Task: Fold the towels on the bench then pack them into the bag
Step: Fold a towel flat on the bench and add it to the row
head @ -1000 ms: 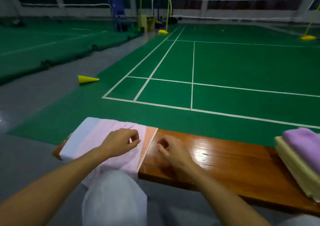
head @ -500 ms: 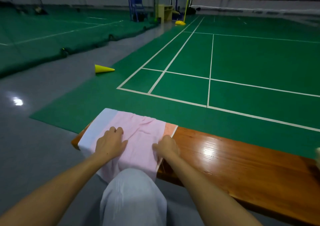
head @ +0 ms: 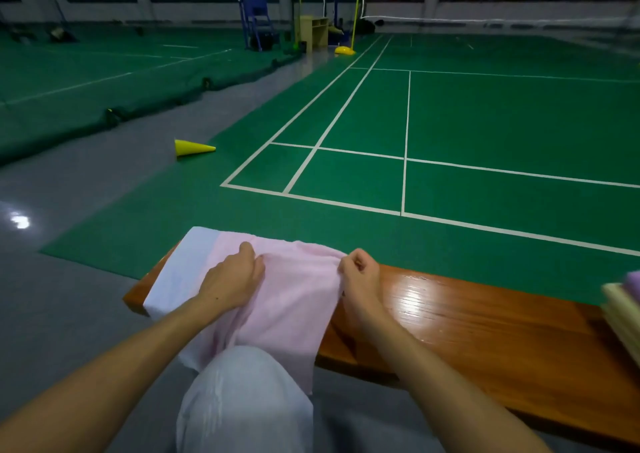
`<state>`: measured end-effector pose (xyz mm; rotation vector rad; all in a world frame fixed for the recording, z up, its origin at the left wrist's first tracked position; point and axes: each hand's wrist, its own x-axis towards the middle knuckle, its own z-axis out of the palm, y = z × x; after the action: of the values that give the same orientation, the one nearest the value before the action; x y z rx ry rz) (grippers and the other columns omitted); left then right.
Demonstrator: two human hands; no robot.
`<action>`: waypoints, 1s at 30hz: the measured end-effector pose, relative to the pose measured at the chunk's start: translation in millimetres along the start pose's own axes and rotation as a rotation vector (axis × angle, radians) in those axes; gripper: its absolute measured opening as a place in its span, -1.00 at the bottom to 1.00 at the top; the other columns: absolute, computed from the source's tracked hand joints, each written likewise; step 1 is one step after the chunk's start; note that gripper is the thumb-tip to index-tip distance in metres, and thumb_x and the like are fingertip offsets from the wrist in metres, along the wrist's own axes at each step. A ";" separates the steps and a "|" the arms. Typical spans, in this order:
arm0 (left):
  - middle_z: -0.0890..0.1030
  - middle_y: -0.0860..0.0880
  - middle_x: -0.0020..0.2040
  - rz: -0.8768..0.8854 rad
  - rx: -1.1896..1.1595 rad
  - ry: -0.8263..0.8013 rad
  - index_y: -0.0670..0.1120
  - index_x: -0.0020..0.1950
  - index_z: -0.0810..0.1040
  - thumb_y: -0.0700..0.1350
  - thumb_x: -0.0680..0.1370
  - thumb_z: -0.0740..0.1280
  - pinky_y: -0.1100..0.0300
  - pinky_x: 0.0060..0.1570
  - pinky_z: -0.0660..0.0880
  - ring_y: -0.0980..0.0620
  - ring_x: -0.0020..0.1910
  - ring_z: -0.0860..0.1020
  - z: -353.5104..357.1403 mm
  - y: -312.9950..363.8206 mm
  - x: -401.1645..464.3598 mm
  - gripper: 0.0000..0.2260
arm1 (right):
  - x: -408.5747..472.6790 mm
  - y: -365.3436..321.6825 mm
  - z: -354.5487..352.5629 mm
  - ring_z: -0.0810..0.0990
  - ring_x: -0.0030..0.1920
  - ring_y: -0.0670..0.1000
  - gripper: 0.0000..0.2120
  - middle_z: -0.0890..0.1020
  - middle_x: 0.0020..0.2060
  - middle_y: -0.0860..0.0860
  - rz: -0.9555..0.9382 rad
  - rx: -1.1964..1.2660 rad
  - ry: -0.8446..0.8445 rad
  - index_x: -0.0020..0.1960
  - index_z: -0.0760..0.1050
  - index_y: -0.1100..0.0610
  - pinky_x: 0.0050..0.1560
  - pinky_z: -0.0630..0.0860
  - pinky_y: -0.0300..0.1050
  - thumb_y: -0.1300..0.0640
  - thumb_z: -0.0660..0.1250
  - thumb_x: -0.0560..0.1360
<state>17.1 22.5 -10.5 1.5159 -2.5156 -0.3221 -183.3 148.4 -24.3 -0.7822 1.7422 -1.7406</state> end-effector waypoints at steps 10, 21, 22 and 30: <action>0.49 -0.04 -0.12 0.351 -0.028 -0.220 -0.07 0.05 0.28 0.13 0.75 0.02 -0.02 -0.17 0.40 -0.16 -0.18 0.48 31.9 169.7 -13.2 -0.71 | 20.7 -24.6 -186.6 0.23 -0.39 -0.10 -0.77 0.32 -0.41 0.01 -0.141 -0.125 0.334 -0.32 0.30 0.24 -0.33 0.21 -0.13 0.40 0.23 0.46; 0.10 -0.06 0.70 0.452 0.150 -0.303 -0.07 0.50 0.39 0.18 0.73 0.07 -0.18 0.60 0.14 -0.15 0.67 0.09 136.9 244.8 -48.3 -0.54 | -21.9 42.9 -348.3 0.32 -0.38 -0.02 -0.79 0.40 -0.43 0.24 0.002 -0.309 0.437 -0.33 0.34 0.39 -0.31 0.29 -0.06 0.47 0.32 0.43; 0.22 -0.04 0.66 0.476 0.109 -0.261 -0.02 0.39 0.46 0.17 0.73 0.10 -0.13 0.57 0.21 -0.11 0.64 0.19 136.8 245.0 -48.3 -0.63 | -21.1 46.2 -356.2 0.33 -0.38 -0.02 -0.80 0.42 -0.42 0.28 0.007 -0.342 0.427 -0.33 0.35 0.39 -0.30 0.30 -0.05 0.44 0.34 0.42; 0.55 0.06 0.07 0.257 -0.055 0.007 0.08 -0.03 0.52 0.10 0.60 0.43 0.16 -0.10 0.52 0.06 -0.04 0.48 126.2 233.7 -29.2 -0.85 | -9.0 61.4 -369.0 0.46 -0.27 0.05 -0.81 0.55 -0.28 0.12 0.110 -0.480 0.302 -0.16 0.45 0.29 -0.18 0.44 -0.04 0.29 0.44 0.52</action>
<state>-201.0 165.8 -67.6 1.1533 -2.6323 -0.3423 -449.2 405.2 -82.3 -0.6156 2.4104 -1.4380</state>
